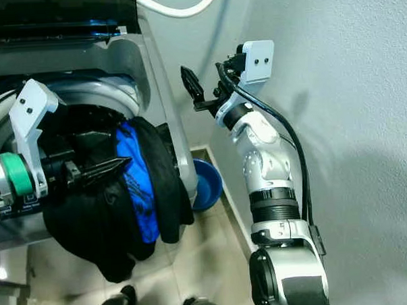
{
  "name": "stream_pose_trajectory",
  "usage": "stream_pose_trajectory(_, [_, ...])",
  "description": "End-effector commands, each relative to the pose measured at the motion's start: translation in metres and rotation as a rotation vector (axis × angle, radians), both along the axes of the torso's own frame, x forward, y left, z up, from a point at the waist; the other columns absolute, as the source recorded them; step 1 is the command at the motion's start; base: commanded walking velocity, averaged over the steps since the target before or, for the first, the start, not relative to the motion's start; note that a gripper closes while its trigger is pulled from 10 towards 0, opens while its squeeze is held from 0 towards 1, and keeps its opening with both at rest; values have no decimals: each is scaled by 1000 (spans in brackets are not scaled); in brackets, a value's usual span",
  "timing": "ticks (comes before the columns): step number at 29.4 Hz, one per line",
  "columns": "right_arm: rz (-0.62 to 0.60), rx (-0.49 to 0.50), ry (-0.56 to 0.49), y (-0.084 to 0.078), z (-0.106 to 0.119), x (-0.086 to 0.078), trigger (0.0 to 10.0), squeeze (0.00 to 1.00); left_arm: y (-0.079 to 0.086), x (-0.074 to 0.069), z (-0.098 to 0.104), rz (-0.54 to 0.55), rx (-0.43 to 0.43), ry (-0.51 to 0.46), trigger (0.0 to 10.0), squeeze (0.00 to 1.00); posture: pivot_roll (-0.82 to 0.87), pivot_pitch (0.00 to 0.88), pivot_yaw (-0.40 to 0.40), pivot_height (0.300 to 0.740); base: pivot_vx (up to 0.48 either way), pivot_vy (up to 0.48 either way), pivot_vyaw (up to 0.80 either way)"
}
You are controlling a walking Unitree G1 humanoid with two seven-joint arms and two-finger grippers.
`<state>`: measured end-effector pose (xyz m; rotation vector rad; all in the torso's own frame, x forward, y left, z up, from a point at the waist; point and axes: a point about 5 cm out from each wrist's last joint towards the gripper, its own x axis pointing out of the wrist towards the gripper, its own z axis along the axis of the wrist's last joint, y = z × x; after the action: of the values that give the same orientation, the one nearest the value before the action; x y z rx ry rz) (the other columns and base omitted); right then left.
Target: Clothes washing
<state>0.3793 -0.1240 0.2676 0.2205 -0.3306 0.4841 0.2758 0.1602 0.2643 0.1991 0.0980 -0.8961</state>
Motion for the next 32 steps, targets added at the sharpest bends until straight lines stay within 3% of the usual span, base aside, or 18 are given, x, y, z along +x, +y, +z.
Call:
stream_pose_trajectory(1, [-2, -1, 8, 2, -2, -1, 10000, 0, -1, 3, -16, -37, 36, 72, 10000, 0, 117, 145, -21, 740, 0, 0, 0])
stream_pose_trajectory(2, [-5, -2, 8, 2, -2, -1, 10000, 0, -1, 5, -19, -48, 51, 82, 9882, 0, 113, 146, -16, 740, 0, 0, 0])
stream_pose_trajectory(3, [-10, -2, 8, 2, -2, -1, 10000, 0, 1, 7, -22, -49, 80, 85, 7020, 0, 111, 146, -13, 740, 0, 0, 0])
stream_pose_trajectory(5, [-15, 0, 8, 2, -2, -1, 10000, 0, 3, 8, -25, -45, 101, 87, 7020, 0, 111, 146, -13, 740, 0, 0, 0])
stream_pose_trajectory(6, [-18, 3, 9, 1, -2, -1, 10000, 0, 4, 9, -27, -41, 120, 91, 4196, 0, 111, 147, -11, 740, 0, 0, 0])
stream_pose_trajectory(7, [-21, 4, 11, 0, -3, -1, 10000, 0, 7, 10, -30, -27, 155, 85, 0, 0, 111, 147, -12, 740, 0, 0, 0])
stream_pose_trajectory(14, [-25, 8, 17, 0, -4, -1, 10000, 0, 13, 14, -34, 14, 200, 64, 0, 0, 113, 145, -14, 740, 0, 0, 0])
stream_pose_trajectory(26, [-17, 2, 13, 4, -2, -1, 10000, 0, 20, 23, -20, 49, 143, -41, 0, 0, 112, 131, -23, 740, 0, 0, 0])
stream_pose_trajectory(28, [-18, 2, 12, 3, -2, -1, 10000, 0, 25, 33, -13, 141, 161, -109, 0, 0, 110, 131, -24, 740, 0, 0, 0])
stream_pose_trajectory(30, [-19, 1, 11, 3, -2, -1, 10000, 0, 43, 53, 1, 369, 206, -224, 0, 0, 111, 133, -26, 740, 0, 0, 0])
stream_pose_trajectory(31, [-19, 1, 11, 3, -2, -1, 10000, 0, 51, 59, 10, 444, 203, -285, 10000, 0, 112, 134, -26, 740, 0, 0, 0])
stream_pose_trajectory(32, [-19, 1, 10, 3, -1, -1, 10000, 0, 56, 61, 16, 480, 195, -320, 10000, 0, 112, 134, -26, 740, 0, 0, 0])
